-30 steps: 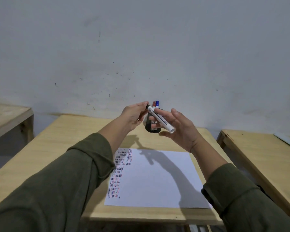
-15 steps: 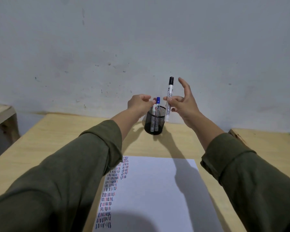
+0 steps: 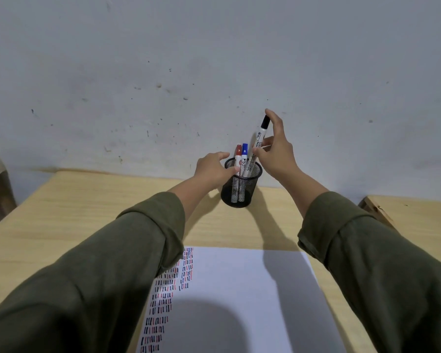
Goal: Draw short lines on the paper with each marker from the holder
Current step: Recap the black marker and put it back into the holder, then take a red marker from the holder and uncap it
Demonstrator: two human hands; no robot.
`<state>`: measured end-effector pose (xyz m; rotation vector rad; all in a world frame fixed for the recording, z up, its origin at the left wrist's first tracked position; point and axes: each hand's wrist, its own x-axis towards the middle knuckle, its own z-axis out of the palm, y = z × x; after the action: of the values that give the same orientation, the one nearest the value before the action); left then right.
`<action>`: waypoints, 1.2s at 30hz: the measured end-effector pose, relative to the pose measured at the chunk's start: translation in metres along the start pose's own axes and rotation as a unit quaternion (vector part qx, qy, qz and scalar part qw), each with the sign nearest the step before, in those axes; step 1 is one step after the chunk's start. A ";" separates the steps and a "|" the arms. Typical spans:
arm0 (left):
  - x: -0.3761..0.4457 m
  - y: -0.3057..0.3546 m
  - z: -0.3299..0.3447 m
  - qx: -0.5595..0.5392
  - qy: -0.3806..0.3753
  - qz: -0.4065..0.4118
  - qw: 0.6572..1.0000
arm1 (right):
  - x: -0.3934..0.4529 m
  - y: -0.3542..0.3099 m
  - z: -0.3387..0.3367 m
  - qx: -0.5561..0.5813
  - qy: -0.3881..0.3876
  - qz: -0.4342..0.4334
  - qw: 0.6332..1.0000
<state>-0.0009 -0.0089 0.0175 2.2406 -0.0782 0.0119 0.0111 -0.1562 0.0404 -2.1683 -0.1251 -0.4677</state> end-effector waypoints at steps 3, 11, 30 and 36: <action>0.002 -0.004 0.002 0.003 -0.004 -0.001 1.000 | 0.001 0.006 0.004 -0.056 -0.031 0.005 0.998; 0.001 -0.011 0.006 -0.042 -0.004 0.002 0.999 | 0.005 0.025 0.016 -0.102 -0.081 0.008 0.991; 0.007 -0.014 0.009 -0.054 0.005 -0.008 0.998 | 0.021 0.029 0.030 -0.241 -0.099 -0.059 0.964; 0.011 -0.018 0.013 -0.050 0.008 -0.010 0.999 | 0.020 0.024 0.025 -0.179 -0.086 -0.041 0.979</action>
<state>0.0111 -0.0085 -0.0039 2.1404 -0.0466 0.0148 0.0424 -0.1520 0.0165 -2.5647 -0.2431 -0.3685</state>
